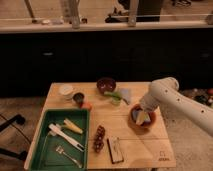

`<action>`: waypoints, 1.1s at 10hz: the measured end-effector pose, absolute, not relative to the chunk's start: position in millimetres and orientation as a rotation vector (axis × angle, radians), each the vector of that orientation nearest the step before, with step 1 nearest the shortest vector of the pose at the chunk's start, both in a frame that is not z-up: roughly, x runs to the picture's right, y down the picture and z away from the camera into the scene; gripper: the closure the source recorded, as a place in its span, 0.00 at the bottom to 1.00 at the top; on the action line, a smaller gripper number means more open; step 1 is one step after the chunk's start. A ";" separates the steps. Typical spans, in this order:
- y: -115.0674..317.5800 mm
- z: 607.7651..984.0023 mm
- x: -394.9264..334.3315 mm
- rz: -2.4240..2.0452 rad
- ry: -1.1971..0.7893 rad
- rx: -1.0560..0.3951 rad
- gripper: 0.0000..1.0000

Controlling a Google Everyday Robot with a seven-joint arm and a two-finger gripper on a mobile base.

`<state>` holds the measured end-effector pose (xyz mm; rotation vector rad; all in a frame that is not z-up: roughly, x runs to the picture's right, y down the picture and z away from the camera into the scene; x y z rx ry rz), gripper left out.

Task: Place sponge in table surface

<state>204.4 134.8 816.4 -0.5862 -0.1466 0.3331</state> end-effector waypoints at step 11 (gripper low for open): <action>147.0 827.5 219.6 0.354 -0.173 -0.631 0.20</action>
